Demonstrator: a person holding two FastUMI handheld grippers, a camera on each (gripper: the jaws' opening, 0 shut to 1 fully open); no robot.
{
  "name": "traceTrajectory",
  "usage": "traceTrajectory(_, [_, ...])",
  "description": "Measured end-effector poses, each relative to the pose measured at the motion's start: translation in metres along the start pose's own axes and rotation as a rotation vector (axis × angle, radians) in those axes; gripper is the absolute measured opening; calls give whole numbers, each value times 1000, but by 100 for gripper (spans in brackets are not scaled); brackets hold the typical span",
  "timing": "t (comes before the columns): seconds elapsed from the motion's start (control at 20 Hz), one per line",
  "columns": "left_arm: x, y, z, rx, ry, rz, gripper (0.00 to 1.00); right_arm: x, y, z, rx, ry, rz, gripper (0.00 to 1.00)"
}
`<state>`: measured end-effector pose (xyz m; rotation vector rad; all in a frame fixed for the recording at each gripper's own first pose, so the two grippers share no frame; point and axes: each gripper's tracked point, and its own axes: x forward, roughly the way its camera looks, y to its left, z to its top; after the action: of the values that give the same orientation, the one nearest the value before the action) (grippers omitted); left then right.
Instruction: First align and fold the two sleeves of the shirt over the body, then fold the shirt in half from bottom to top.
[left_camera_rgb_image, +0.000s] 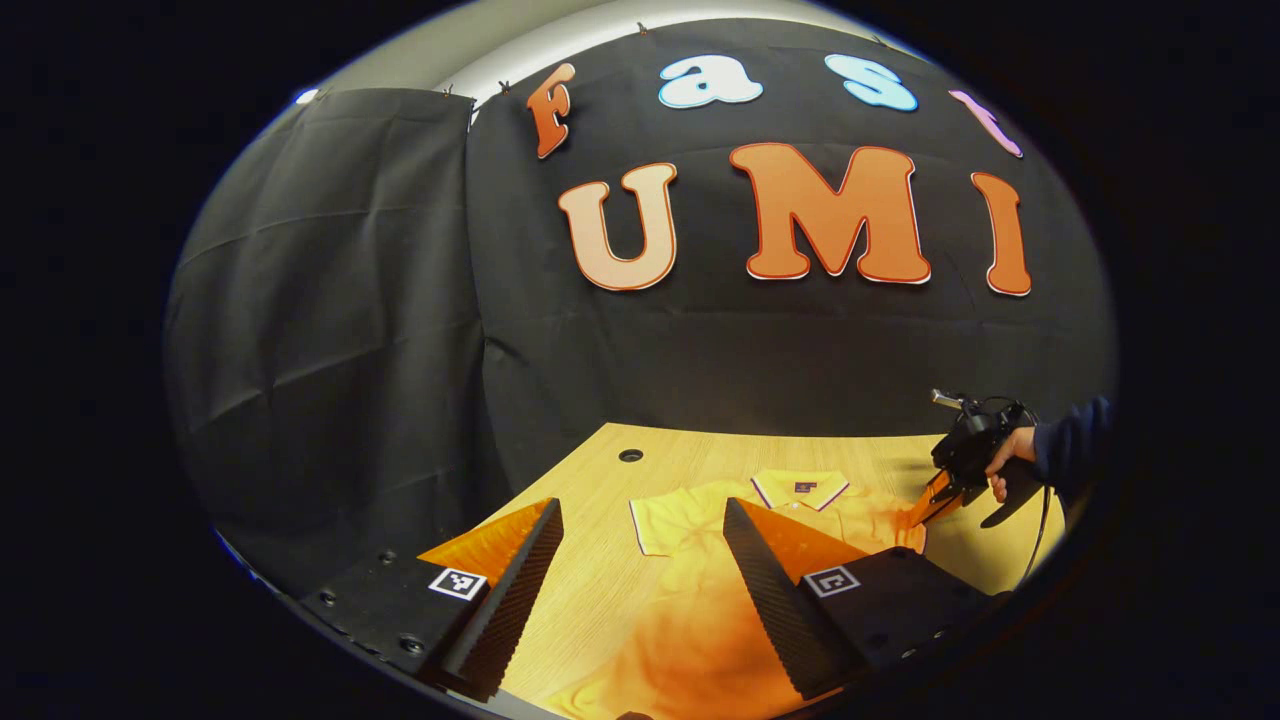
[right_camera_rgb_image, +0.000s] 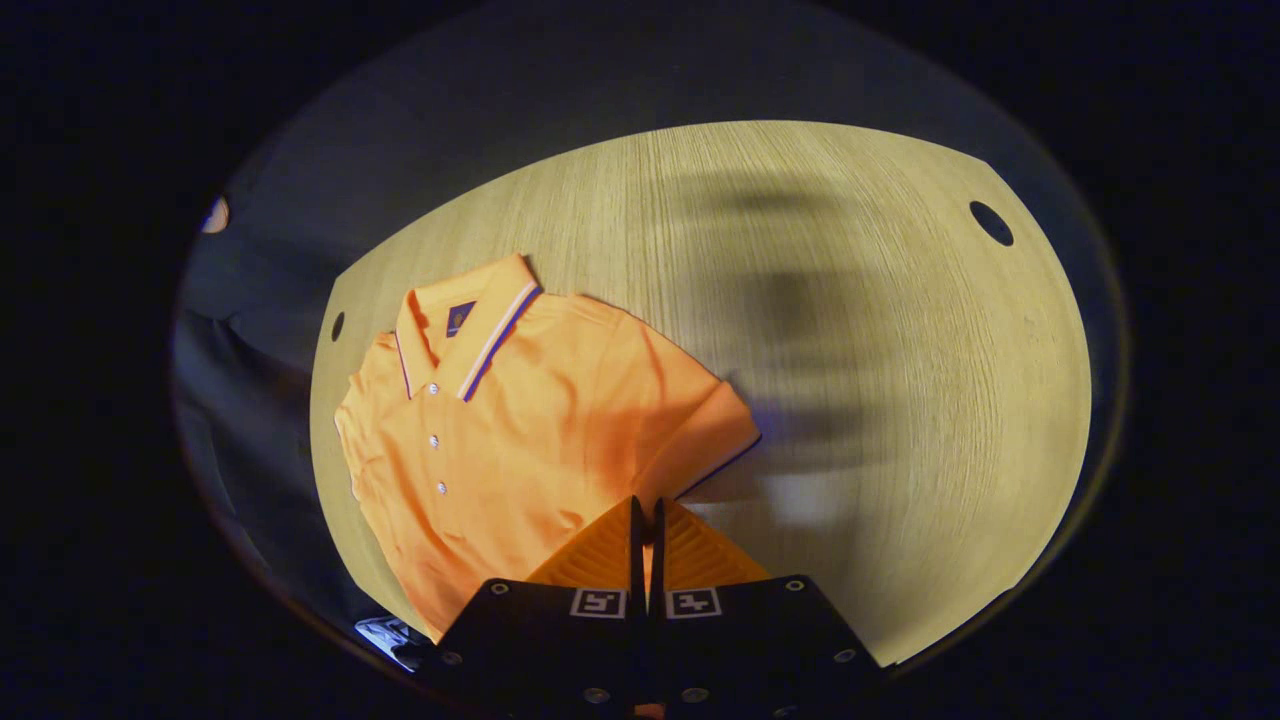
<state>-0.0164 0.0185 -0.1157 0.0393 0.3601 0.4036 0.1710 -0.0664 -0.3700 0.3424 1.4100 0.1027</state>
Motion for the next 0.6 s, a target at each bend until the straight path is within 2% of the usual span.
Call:
traceTrajectory(0.25, [-4,7,-3,-9,7,16,99,-15,38,19,-52,-35,61,0])
traceTrajectory(0.6, [-10,17,-9,1,19,53,99,-14,94,18,-105,7,125,0])
